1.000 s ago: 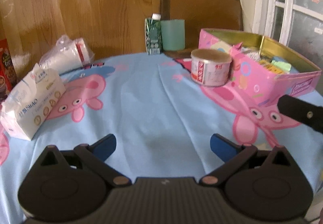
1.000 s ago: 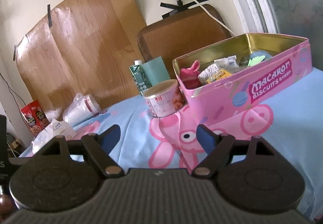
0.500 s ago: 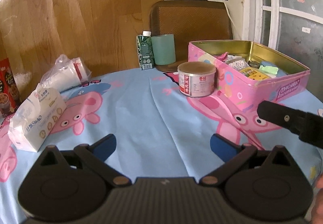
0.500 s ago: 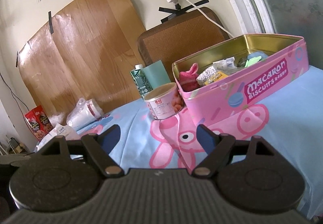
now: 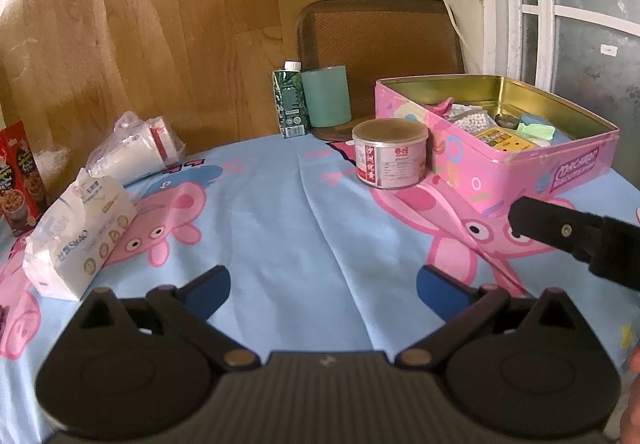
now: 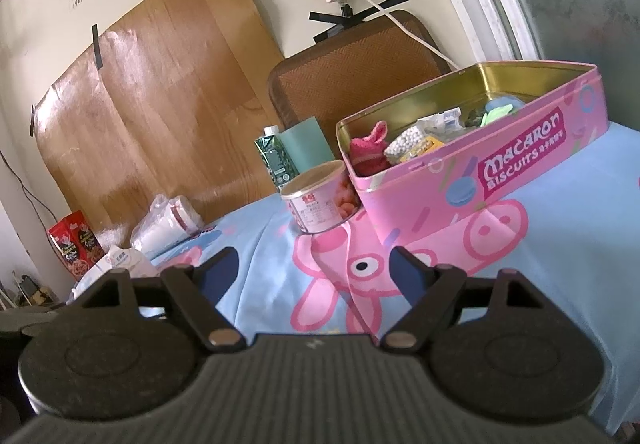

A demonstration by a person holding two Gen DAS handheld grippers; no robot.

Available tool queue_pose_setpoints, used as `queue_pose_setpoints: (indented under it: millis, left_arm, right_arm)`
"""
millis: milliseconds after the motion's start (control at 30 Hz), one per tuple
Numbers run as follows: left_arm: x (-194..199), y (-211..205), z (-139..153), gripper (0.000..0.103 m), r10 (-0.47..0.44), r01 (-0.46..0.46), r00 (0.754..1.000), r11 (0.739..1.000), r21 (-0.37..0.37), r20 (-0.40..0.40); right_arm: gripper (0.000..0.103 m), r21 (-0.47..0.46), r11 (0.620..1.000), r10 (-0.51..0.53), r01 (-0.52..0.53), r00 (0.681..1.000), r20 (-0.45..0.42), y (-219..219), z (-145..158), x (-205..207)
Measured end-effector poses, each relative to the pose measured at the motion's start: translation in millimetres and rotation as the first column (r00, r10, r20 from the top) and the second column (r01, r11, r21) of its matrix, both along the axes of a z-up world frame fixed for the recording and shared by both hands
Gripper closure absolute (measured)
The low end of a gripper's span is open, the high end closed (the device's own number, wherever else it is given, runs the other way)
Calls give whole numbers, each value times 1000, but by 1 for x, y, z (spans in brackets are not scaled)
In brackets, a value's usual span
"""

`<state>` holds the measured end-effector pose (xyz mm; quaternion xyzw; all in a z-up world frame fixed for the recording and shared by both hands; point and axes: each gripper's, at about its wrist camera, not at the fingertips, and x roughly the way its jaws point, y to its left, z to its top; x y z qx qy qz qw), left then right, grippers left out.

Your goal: Organize soft objects

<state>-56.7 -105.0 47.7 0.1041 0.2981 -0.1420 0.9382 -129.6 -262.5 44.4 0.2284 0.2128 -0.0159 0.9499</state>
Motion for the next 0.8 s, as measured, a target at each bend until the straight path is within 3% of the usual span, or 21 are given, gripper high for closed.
queue_pose_setpoints:
  millis: [800]
  left_arm:
    - [6,2,-9,0,-1,2,1000,999,42,-20]
  right_arm:
    - [19,1,1000,-29,29,1000,-7,4,-4,-1]
